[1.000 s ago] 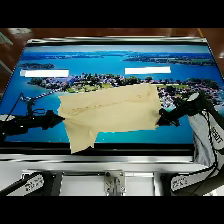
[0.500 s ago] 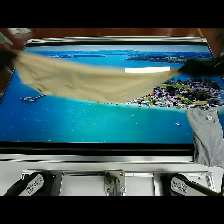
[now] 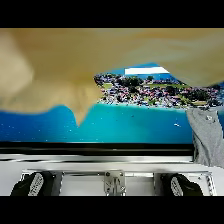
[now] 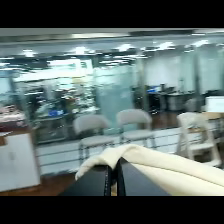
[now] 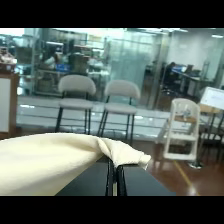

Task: Fold the shirts.

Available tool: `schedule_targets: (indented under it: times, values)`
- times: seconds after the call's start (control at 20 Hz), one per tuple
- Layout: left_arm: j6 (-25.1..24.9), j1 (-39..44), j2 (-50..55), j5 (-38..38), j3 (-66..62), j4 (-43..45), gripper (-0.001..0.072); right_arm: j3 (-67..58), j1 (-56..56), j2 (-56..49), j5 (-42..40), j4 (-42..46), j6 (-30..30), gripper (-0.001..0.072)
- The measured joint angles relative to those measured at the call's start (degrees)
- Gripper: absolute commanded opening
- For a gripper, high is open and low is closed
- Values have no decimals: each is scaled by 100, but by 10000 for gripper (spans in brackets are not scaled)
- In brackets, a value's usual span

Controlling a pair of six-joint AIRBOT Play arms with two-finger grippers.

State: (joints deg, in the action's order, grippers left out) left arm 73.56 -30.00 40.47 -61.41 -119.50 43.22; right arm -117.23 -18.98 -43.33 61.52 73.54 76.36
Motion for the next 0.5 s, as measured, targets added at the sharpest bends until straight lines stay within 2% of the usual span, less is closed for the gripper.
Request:
schedule_targets:
  times: [0.25,0.5]
  values:
    - [457,-55,-374,-1276,-31,909,37,98,-9,409,1613,737,260,60]
    - [466,-63,-450,-2618,992,1108,37,1403,-2,476,2577,1185,424,60]
